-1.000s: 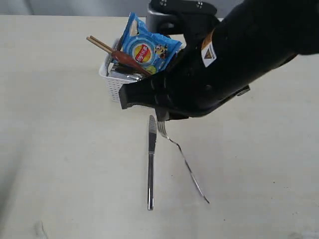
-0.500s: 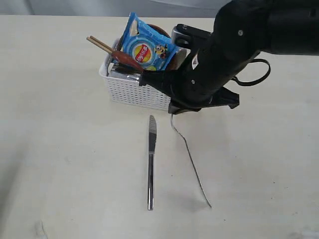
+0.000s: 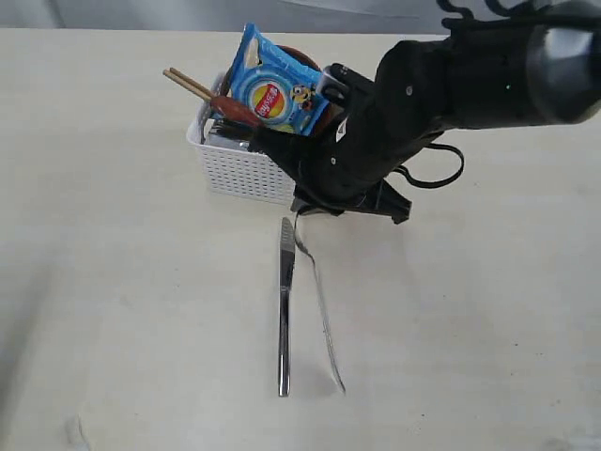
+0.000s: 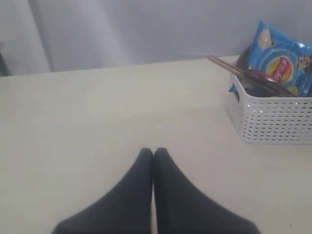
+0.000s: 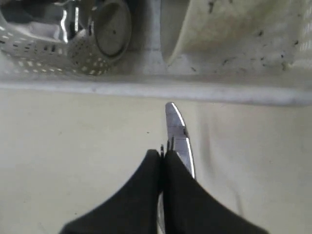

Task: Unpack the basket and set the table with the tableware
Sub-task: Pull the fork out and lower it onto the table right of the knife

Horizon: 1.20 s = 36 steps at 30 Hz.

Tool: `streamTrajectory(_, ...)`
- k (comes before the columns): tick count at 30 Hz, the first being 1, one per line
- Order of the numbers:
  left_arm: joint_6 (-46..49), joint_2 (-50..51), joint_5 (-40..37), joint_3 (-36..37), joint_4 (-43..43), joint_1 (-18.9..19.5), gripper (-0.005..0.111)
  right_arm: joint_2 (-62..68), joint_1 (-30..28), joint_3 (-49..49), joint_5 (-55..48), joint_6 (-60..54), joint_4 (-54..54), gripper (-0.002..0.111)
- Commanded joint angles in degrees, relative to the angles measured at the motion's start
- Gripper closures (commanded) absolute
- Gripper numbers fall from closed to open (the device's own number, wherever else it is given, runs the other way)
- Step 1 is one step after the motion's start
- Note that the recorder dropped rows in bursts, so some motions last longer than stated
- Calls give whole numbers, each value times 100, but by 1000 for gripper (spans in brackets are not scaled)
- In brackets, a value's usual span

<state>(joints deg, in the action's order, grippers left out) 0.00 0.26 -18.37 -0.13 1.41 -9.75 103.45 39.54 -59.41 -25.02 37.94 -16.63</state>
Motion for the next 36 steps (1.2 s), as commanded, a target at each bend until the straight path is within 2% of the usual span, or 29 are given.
streamTrajectory(1, 0, -26, 3, 13, -21, -16, 107, 247, -36, 21, -45, 12, 376, 109)
streamTrajectory(7, 0, -26, 3, 13, -21, -16, 107, 267, -80, 21, -32, 150, 860, 109)
streamTrajectory(13, 0, -26, 3, 13, -21, -16, 107, 348, -80, 21, -12, 1095, 1866, 109)
streamTrajectory(21, 0, -26, 3, 13, -21, -16, 107, 491, -80, 21, 159, 1071, 1866, 108)
streamTrajectory(24, 0, -26, 3, 13, -21, -16, 107, 491, -80, 21, 159, 1017, 1866, 97)
streamTrajectory(28, 0, -26, 3, 13, -21, -16, 107, 479, -80, 21, 159, 892, 1866, 66)
streamTrajectory(29, 0, -26, 3, 13, -21, -16, 107, 479, -80, 21, 116, 892, 1866, 62)
streamTrajectory(36, 0, -26, 3, 13, -21, -16, 107, 248, -80, 21, -380, -49, 1879, 62)
